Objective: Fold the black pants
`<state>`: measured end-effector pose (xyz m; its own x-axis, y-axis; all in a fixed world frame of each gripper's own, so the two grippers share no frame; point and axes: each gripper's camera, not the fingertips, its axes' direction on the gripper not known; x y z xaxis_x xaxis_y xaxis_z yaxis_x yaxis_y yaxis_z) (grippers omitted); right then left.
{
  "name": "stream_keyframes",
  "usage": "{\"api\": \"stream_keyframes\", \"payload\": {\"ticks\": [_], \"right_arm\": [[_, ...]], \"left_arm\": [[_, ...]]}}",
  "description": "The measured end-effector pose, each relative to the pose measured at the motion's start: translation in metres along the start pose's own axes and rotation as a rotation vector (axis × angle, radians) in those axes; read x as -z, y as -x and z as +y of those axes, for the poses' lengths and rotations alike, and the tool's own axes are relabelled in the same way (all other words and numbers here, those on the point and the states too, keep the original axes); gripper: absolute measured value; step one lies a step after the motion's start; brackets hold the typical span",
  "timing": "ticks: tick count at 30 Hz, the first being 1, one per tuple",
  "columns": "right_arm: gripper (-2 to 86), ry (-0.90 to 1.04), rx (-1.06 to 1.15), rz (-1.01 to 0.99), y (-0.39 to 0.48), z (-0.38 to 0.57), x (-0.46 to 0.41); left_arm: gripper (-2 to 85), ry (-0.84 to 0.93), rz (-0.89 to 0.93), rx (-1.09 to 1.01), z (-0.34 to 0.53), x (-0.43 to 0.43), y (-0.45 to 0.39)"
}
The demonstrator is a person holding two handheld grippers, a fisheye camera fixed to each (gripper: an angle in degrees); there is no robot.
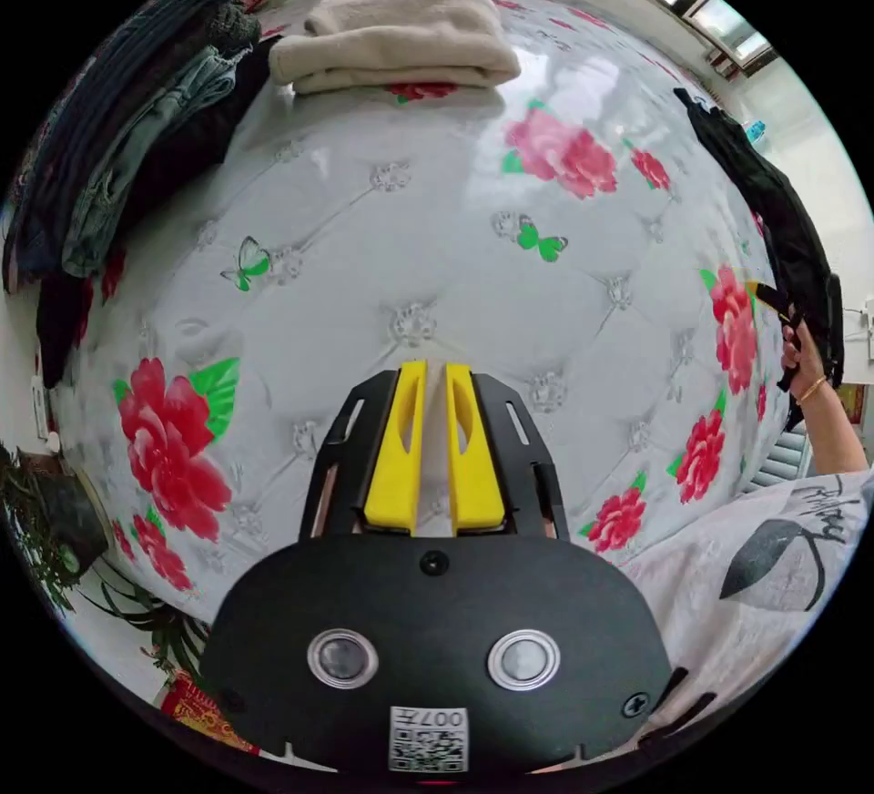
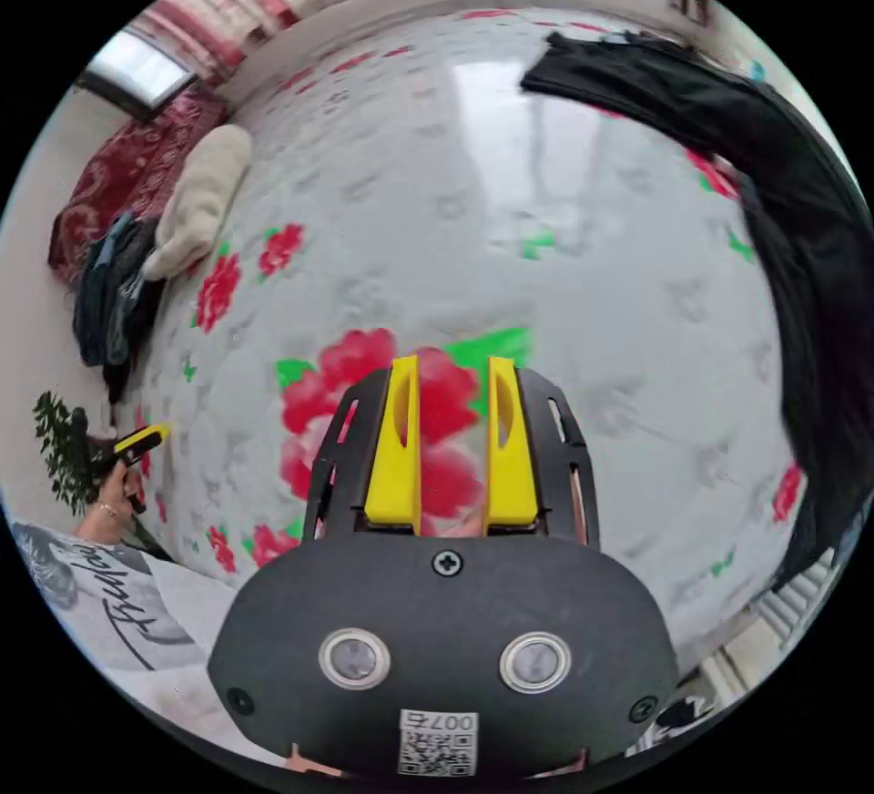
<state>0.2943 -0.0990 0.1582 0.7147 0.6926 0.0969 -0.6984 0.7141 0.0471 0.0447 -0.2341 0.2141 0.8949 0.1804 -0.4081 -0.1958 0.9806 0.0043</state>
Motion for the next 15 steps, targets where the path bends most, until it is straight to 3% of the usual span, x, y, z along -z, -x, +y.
{"api": "stream_keyframes", "payload": {"ticks": [5, 10, 12, 15], "right_arm": [[9.5, -0.200, -0.325, 0.329, -0.174, 0.011, 0.127], [10.5, -0.371, -0.479, 0.520, -0.265, -0.008, 0.228], [10.9, -0.375, -0.494, 0.575, -0.288, -0.018, 0.247], [11.2, -0.278, -0.527, 0.615, -0.328, -0.035, 0.249]], "left_arm": [[2.8, 0.019, 0.000, -0.131, -0.006, 0.012, -0.075], [2.8, 0.107, -0.012, -0.306, -0.036, -0.004, -0.157], [2.8, 0.170, -0.006, -0.331, -0.039, -0.019, -0.183], [3.2, 0.182, -0.151, -0.390, -0.035, -0.026, -0.215]]}}
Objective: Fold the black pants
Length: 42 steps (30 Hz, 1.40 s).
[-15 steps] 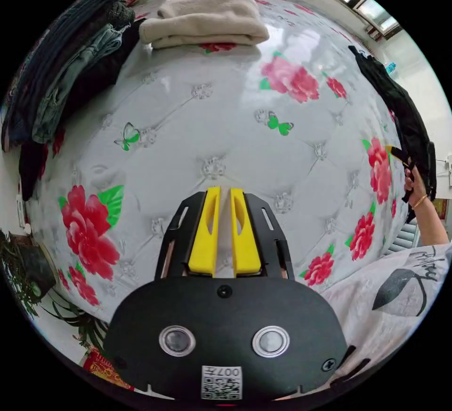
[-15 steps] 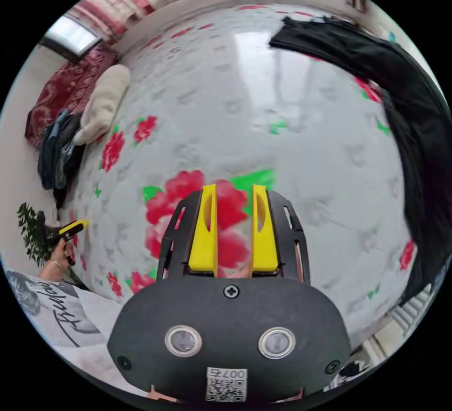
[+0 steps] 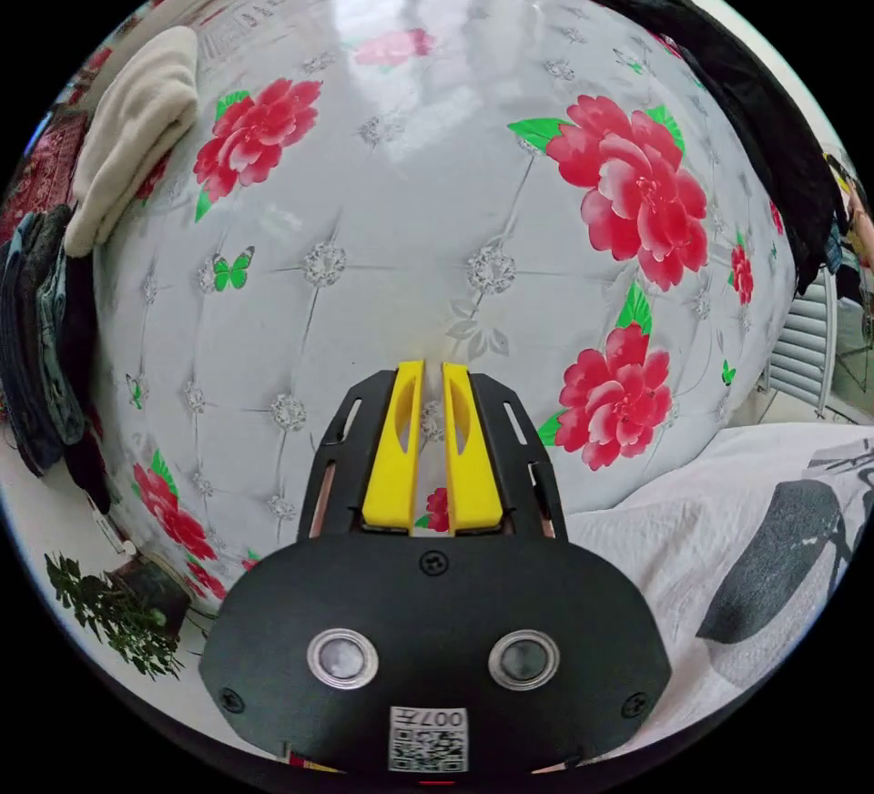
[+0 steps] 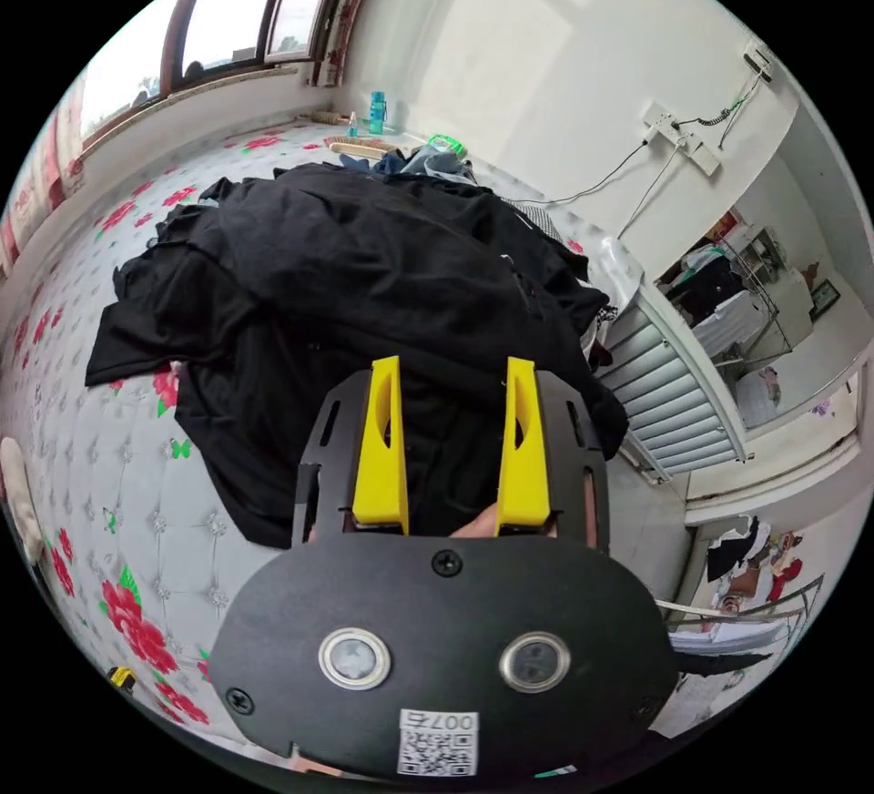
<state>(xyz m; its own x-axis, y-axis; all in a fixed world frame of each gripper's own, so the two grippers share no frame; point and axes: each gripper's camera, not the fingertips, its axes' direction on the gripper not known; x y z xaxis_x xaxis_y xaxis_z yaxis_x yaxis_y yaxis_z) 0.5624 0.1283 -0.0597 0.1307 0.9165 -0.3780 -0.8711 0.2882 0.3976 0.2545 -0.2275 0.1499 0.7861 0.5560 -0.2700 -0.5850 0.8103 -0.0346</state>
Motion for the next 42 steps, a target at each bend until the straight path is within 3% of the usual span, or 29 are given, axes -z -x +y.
{"api": "stream_keyframes", "payload": {"ticks": [2, 6, 8, 10, 15, 21, 26, 30, 35, 37, 40, 42], "right_arm": [[10.2, 0.102, -0.005, -0.003, -0.005, -0.011, -0.028], [6.5, 0.118, -0.008, -0.001, 0.001, -0.012, -0.027], [2.9, -0.127, 0.033, 0.084, 0.011, 0.003, 0.024], [1.4, -0.153, 0.058, 0.065, 0.013, 0.009, 0.047], [0.0, -0.195, 0.160, -0.166, 0.001, 0.056, 0.101], [-0.2, -0.326, 0.422, -0.553, 0.020, 0.128, 0.210], [-0.2, -0.223, 0.710, -0.926, 0.103, 0.206, 0.273], [-0.2, -0.111, 0.909, -1.068, 0.201, 0.296, 0.306], [0.1, 0.098, 1.323, -1.223, 0.346, 0.481, 0.363], [0.2, 0.162, 1.411, -1.262, 0.372, 0.518, 0.382], [0.3, 0.222, 1.423, -1.364, 0.379, 0.532, 0.394], [0.5, 0.176, 1.386, -1.322, 0.371, 0.528, 0.388]], "left_arm": [[3.1, 0.002, -0.078, -0.048, -0.001, 0.000, -0.013], [2.8, 0.008, -0.072, -0.018, -0.003, -0.001, -0.010], [2.6, 0.004, -0.039, 0.037, -0.002, 0.000, -0.004], [2.3, -0.006, -0.013, 0.070, 0.000, 0.000, 0.001], [0.5, -0.005, 0.095, 0.179, 0.008, 0.001, 0.020], [-0.9, -0.118, 0.419, 0.219, 0.044, 0.018, 0.016], [-1.0, -0.262, 0.390, 0.116, 0.093, 0.048, 0.000], [-1.0, -0.356, 0.360, 0.112, 0.141, 0.062, 0.011], [-0.6, -0.476, 0.359, 0.328, 0.236, 0.056, 0.062], [-0.4, -0.445, 0.289, 0.454, 0.271, 0.049, 0.080], [2.4, -0.480, 0.245, 0.547, 0.330, 0.045, 0.102], [4.7, -0.507, 0.253, 0.594, 0.357, 0.047, 0.111]]}}
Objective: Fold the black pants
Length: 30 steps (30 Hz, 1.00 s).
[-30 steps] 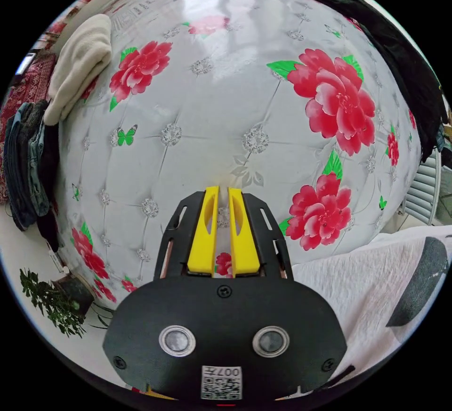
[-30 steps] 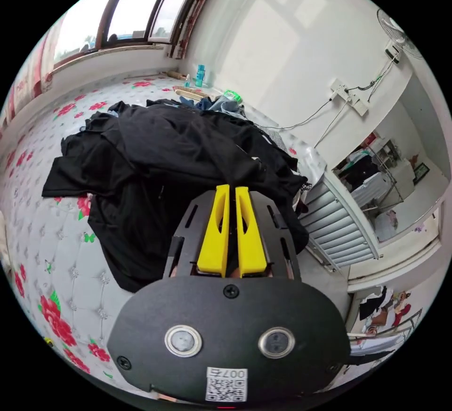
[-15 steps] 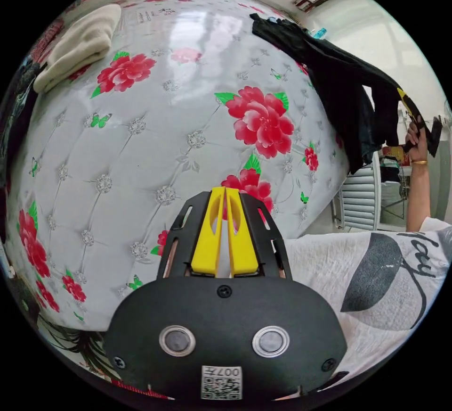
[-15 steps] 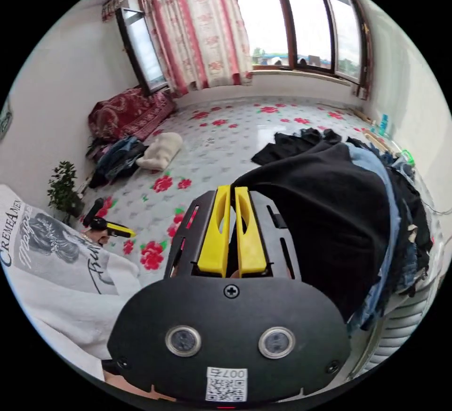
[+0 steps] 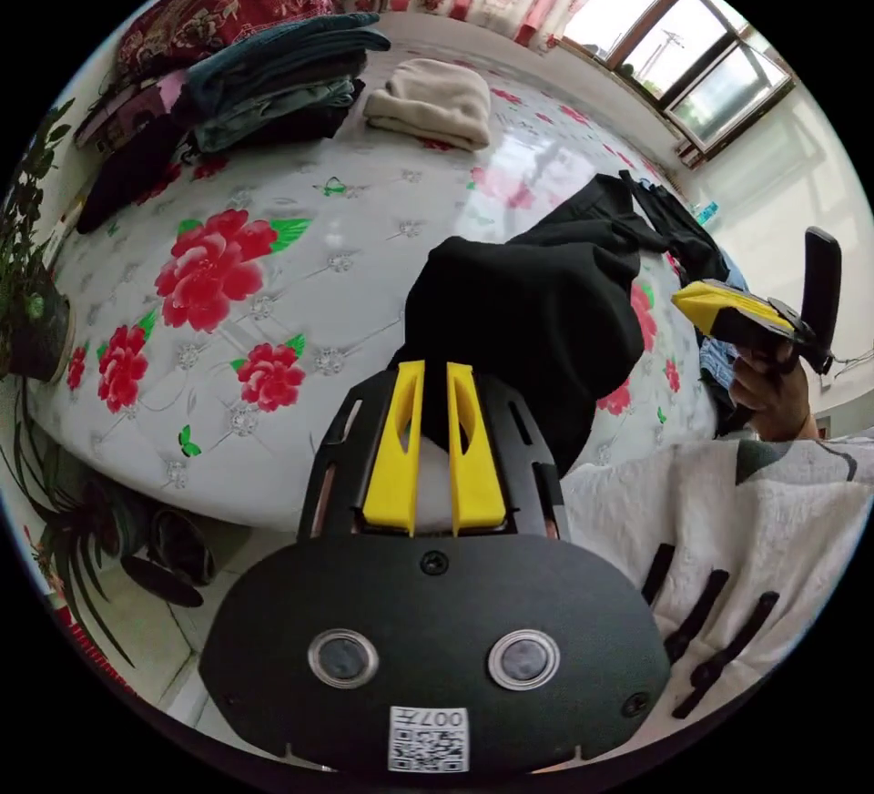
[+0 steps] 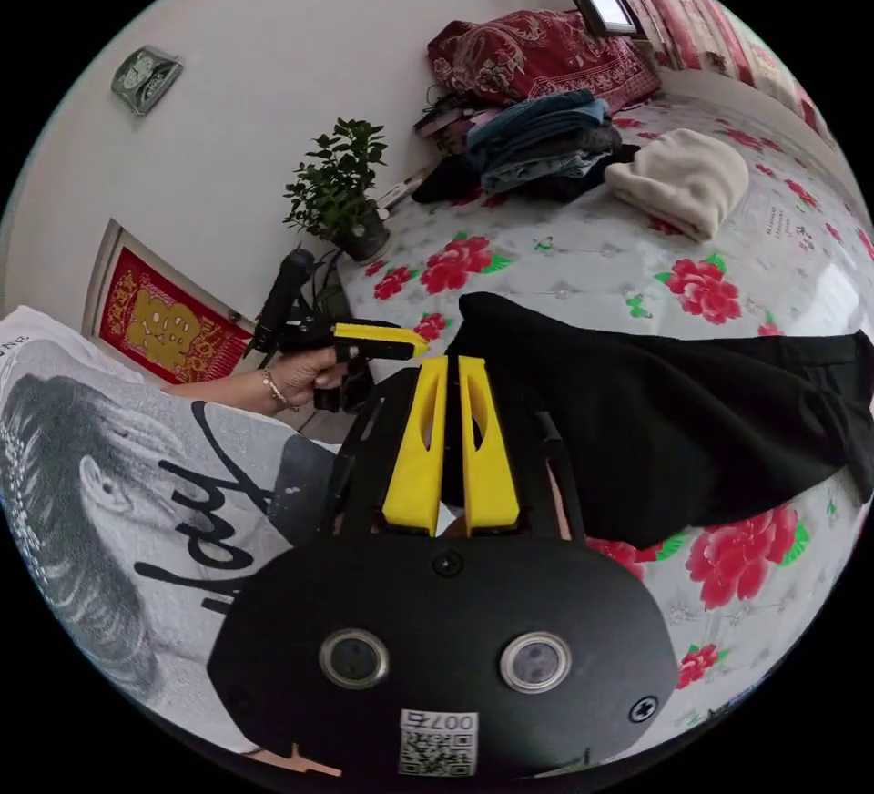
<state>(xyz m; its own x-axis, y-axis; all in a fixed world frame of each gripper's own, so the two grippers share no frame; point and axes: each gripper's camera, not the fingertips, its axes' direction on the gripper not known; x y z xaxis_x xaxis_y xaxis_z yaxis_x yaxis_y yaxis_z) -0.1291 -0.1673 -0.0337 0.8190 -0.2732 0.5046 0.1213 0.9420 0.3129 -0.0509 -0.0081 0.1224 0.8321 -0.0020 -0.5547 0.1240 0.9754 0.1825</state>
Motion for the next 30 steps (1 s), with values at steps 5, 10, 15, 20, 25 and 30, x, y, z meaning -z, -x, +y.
{"api": "stream_keyframes", "payload": {"ticks": [5, 10, 15, 20, 25, 30], "right_arm": [[1.7, 0.096, -0.226, 0.245, -0.052, 0.064, 0.001], [3.0, 0.191, -0.355, 0.306, -0.073, 0.109, -0.008], [4.4, 0.275, -0.405, 0.302, -0.076, 0.120, -0.030], [5.6, 0.321, -0.457, 0.285, -0.086, 0.128, -0.037], [6.4, 0.328, -0.533, 0.258, -0.105, 0.143, -0.028], [7.1, 0.075, -0.699, 0.138, -0.155, 0.148, 0.045]], "left_arm": [[8.8, 0.002, 0.033, -0.214, 0.011, 0.009, -0.031], [10.9, 0.273, 0.044, -0.465, 0.008, -0.071, -0.097], [4.5, 0.352, -0.281, -0.702, -0.004, -0.101, -0.120], [-0.5, 0.327, -0.357, -0.306, -0.070, -0.057, 0.022], [0.2, 0.103, -0.273, 0.010, -0.080, 0.044, 0.109], [5.2, -0.128, -0.163, 0.228, -0.016, 0.108, 0.133]]}}
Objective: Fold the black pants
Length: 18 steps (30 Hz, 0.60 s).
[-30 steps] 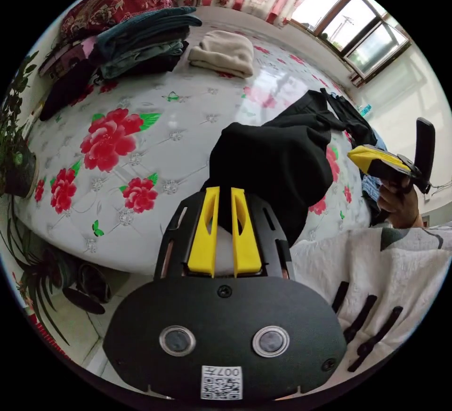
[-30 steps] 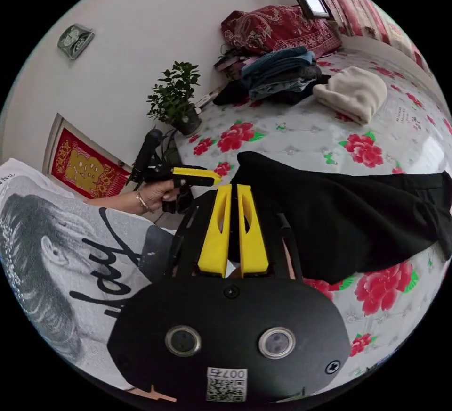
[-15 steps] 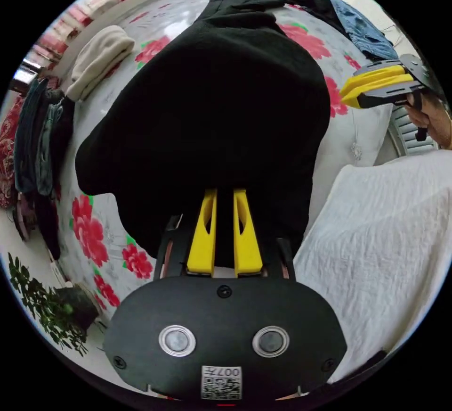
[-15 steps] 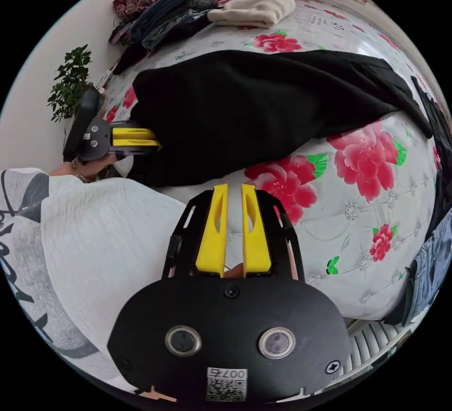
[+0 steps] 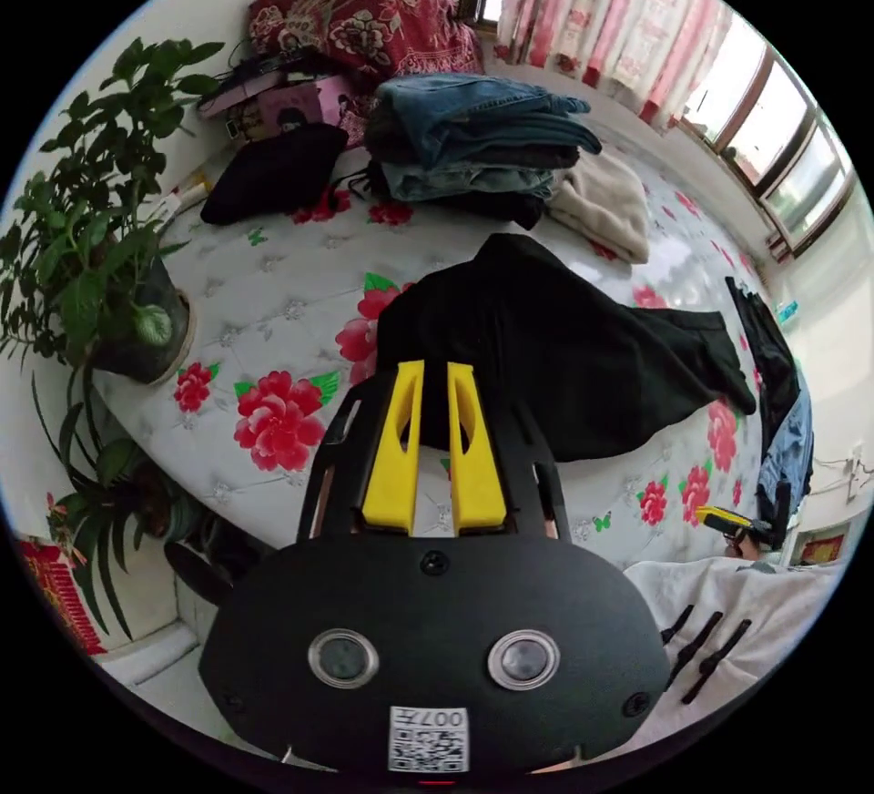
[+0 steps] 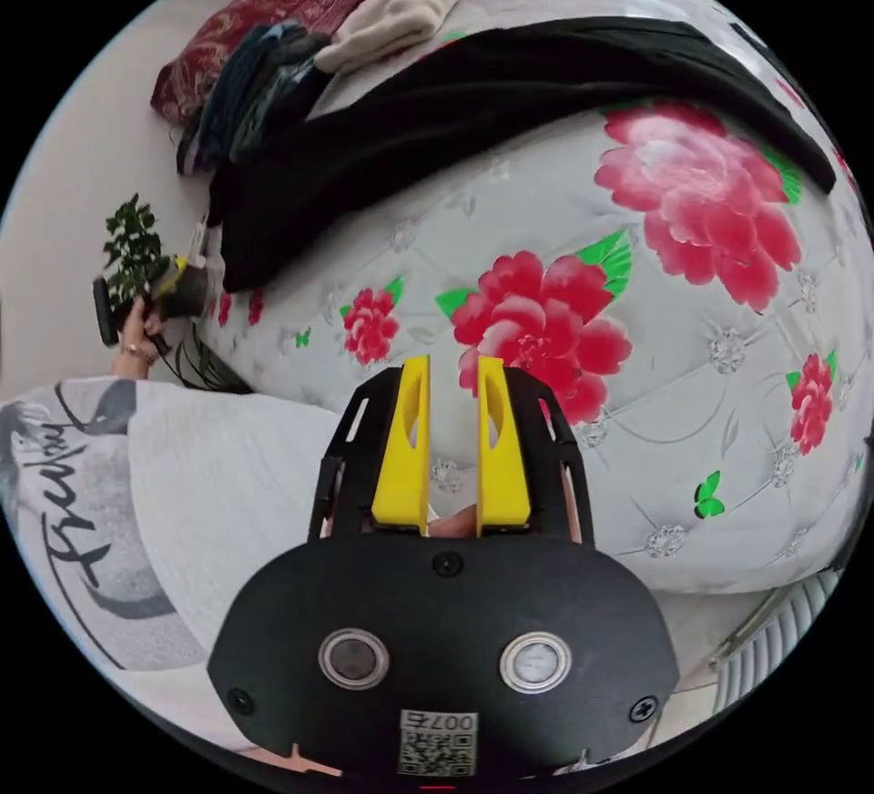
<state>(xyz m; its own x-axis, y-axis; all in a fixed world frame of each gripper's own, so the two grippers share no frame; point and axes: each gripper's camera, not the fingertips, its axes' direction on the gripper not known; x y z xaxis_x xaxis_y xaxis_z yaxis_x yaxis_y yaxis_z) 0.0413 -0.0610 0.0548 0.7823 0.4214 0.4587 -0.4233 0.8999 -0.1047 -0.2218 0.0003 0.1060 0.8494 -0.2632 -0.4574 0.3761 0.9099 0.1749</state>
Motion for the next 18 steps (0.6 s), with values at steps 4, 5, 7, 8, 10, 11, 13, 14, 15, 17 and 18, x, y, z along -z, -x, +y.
{"api": "stream_keyframes", "payload": {"ticks": [4, 5, 7, 8, 10, 11, 13, 14, 15, 17, 18], "right_arm": [[7.6, -0.220, -0.168, -0.049, -0.063, -0.043, 0.079], [7.8, -0.270, -0.217, -0.061, -0.083, -0.056, 0.099], [8.2, -0.332, -0.300, -0.101, -0.114, -0.077, 0.123], [8.4, -0.367, -0.353, -0.130, -0.134, -0.090, 0.135], [8.7, -0.385, -0.433, -0.169, -0.163, -0.109, 0.145], [8.9, -0.387, -0.478, -0.179, -0.179, -0.121, 0.149], [9.1, -0.402, -0.546, -0.170, -0.201, -0.134, 0.157], [9.1, -0.430, -0.586, -0.165, -0.214, -0.139, 0.164], [9.0, -0.446, -0.605, -0.168, -0.221, -0.141, 0.168], [8.3, -0.502, -0.674, -0.214, -0.245, -0.145, 0.179], [8.1, -0.512, -0.690, -0.228, -0.251, -0.145, 0.182]], "left_arm": [[10.9, 0.142, 0.070, 0.084, 0.038, -0.024, 0.008], [12.2, 0.183, 0.082, 0.108, 0.041, -0.033, 0.008], [14.2, 0.223, 0.122, 0.144, 0.041, -0.047, 0.010], [15.4, 0.256, 0.140, 0.175, 0.038, -0.058, 0.012], [15.9, 0.312, 0.135, 0.225, 0.032, -0.078, 0.016], [15.2, 0.363, 0.110, 0.267, 0.028, -0.089, 0.019], [11.9, 0.418, 0.002, 0.293, 0.019, -0.088, 0.021], [7.4, 0.398, 0.007, 0.278, 0.014, -0.083, 0.019], [4.5, 0.354, 0.039, 0.255, 0.011, -0.077, 0.017], [0.2, 0.273, 0.066, 0.185, 0.001, -0.053, 0.013], [0.0, 0.261, 0.067, 0.175, -0.002, -0.046, 0.013]]}}
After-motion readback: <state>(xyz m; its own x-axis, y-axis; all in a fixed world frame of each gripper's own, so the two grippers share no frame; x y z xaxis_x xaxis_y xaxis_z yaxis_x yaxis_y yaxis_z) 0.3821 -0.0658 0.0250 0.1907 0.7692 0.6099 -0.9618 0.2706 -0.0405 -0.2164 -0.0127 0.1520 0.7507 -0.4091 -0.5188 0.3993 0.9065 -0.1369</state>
